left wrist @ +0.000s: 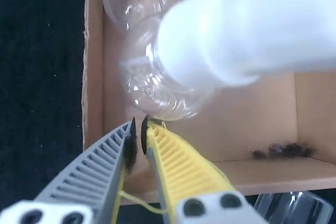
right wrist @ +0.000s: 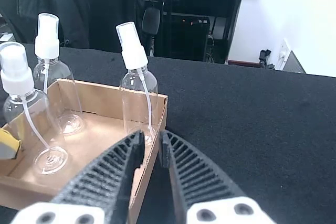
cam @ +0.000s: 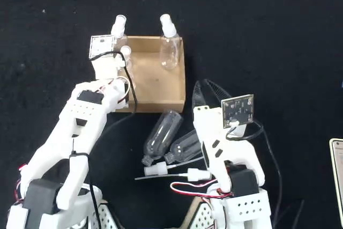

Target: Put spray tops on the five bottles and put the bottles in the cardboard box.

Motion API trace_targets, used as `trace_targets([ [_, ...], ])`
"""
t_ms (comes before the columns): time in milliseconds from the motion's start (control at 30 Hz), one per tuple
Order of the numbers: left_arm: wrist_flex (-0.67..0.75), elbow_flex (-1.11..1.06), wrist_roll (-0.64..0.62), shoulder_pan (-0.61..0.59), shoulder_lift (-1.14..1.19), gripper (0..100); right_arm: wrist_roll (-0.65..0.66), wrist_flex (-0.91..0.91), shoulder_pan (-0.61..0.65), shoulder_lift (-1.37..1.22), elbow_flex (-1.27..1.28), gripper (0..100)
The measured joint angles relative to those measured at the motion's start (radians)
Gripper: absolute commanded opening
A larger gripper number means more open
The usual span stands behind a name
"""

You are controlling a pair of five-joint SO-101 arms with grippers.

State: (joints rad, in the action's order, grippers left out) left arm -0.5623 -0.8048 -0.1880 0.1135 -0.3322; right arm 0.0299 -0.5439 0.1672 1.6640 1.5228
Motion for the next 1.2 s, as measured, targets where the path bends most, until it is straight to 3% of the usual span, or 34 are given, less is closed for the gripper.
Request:
trace_targets([
  [900,0.080,0.000,-0.003,0.000,0.000,3,0.000,0.000,0.000,0.000,0.012,3.2],
  [1200,-0.112,0.038,-0.003,0.018,0.000,3,0.000,0.000,0.000,0.000,0.012,3.0],
])
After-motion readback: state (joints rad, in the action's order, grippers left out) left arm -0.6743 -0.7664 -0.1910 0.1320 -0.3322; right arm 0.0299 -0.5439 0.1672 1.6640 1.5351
